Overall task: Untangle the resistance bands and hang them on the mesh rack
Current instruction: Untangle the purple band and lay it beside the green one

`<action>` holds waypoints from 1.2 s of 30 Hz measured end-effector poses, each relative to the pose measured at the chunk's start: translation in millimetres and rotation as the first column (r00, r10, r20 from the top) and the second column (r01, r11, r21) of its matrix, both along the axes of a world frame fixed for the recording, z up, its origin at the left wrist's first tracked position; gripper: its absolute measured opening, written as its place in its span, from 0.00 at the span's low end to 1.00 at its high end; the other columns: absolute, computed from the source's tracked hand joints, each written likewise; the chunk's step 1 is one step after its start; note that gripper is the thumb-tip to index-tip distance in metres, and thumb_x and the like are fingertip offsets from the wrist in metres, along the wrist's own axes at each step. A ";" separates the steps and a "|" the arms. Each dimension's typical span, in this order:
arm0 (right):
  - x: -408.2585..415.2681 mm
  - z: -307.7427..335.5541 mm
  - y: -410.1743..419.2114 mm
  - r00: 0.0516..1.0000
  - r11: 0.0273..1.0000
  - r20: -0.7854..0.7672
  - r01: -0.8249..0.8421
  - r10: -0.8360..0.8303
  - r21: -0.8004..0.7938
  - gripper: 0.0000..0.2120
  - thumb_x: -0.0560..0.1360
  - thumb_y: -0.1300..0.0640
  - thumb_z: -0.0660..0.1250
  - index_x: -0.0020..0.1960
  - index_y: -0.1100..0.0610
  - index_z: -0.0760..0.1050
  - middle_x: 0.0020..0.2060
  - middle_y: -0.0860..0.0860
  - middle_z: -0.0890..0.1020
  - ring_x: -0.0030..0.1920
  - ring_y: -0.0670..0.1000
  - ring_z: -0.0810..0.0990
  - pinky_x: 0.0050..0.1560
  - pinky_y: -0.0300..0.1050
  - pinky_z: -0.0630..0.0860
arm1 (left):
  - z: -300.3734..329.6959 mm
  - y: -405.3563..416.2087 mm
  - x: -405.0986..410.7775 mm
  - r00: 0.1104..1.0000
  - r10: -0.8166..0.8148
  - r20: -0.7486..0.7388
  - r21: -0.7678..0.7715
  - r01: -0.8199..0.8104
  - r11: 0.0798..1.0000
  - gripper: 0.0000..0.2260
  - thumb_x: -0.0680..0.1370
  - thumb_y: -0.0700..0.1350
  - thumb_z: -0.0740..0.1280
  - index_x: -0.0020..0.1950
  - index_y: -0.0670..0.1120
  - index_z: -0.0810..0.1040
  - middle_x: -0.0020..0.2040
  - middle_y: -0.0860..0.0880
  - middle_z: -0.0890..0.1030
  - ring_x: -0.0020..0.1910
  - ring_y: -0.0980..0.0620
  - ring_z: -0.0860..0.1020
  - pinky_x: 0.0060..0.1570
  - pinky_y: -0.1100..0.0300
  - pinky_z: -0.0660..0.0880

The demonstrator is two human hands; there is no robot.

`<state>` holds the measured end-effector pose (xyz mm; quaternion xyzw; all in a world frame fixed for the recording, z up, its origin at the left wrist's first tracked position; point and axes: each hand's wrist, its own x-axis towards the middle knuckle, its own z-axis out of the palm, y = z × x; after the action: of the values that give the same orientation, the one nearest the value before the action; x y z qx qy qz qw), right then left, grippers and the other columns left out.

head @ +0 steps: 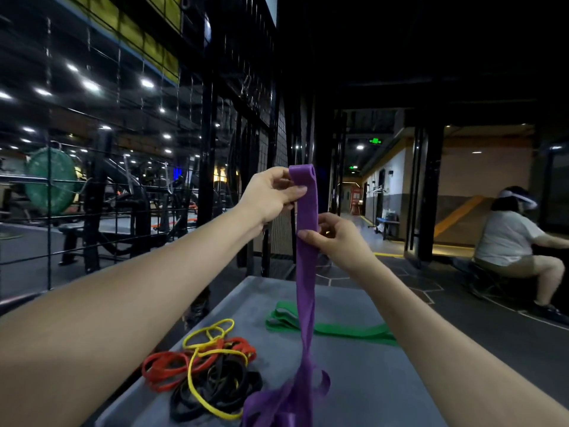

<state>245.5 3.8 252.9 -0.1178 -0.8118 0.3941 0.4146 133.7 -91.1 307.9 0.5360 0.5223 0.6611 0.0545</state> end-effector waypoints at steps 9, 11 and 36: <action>-6.0 11.4 -6.3 0.996 0.990 0.037 0.077 -0.082 0.121 0.05 0.77 0.64 0.61 0.45 0.55 0.73 0.45 0.58 0.83 0.44 0.56 0.82 0.47 0.55 0.81 | 11.2 -2.1 0.3 0.997 -0.038 0.071 0.035 0.036 0.999 0.08 0.75 0.38 0.68 0.46 0.51 0.76 0.44 0.51 0.78 0.46 0.55 0.78 0.43 0.63 0.76; -5.9 16.6 -7.4 0.991 0.978 0.010 0.130 -0.133 0.165 0.03 0.77 0.61 0.62 0.46 0.56 0.74 0.44 0.57 0.83 0.44 0.56 0.82 0.47 0.55 0.80 | 15.9 -4.4 -0.2 0.994 -0.035 0.106 0.063 0.028 0.998 0.07 0.75 0.38 0.68 0.47 0.51 0.76 0.45 0.51 0.79 0.44 0.56 0.78 0.40 0.65 0.75; -5.1 8.5 -17.1 0.971 0.969 0.043 -0.231 0.236 -0.090 0.05 0.72 0.65 0.69 0.46 0.66 0.77 0.33 0.51 0.80 0.32 0.45 0.76 0.34 0.34 0.72 | 25.7 -29.7 -30.1 0.951 -0.033 0.308 0.177 -0.023 0.984 0.07 0.75 0.39 0.68 0.48 0.51 0.75 0.44 0.52 0.80 0.40 0.58 0.79 0.39 0.67 0.75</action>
<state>240.4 -13.3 261.4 -0.0493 -0.8134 0.4708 0.3381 103.7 -120.8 333.6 0.4296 0.4445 0.7810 0.0892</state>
